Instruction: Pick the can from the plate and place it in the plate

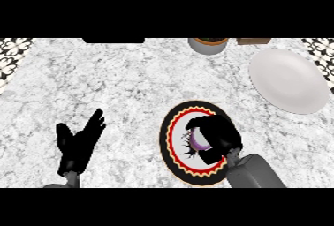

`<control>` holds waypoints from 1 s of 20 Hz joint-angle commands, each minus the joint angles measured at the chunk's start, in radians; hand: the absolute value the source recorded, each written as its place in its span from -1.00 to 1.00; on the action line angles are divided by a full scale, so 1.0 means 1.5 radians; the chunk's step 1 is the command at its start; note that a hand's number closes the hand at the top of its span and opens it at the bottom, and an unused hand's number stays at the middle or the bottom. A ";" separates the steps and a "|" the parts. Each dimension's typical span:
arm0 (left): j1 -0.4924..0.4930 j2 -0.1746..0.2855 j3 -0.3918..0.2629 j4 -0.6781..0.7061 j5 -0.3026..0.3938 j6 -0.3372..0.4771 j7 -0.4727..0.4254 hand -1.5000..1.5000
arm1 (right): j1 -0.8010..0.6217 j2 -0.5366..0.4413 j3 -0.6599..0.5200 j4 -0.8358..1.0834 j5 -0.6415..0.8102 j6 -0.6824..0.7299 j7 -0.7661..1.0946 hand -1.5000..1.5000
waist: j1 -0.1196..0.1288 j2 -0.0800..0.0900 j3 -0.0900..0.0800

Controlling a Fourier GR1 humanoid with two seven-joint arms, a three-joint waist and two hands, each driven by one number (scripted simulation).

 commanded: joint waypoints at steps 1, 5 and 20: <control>-0.021 -0.027 -0.011 0.043 -0.024 0.011 -0.024 0.00 | -0.011 -0.003 0.012 0.101 0.052 -0.082 -0.089 1.00 | 0.000 0.001 0.000; -0.003 -0.021 0.008 0.038 -0.016 -0.009 -0.029 0.00 | -0.013 -0.017 -0.035 0.027 0.055 -0.019 -0.079 1.00 | -0.002 0.000 0.000; 0.032 -0.026 0.006 -0.013 -0.021 0.006 -0.005 0.00 | 0.374 -0.160 -0.075 -0.313 -0.059 -0.309 -0.394 1.00 | -0.031 -0.007 0.001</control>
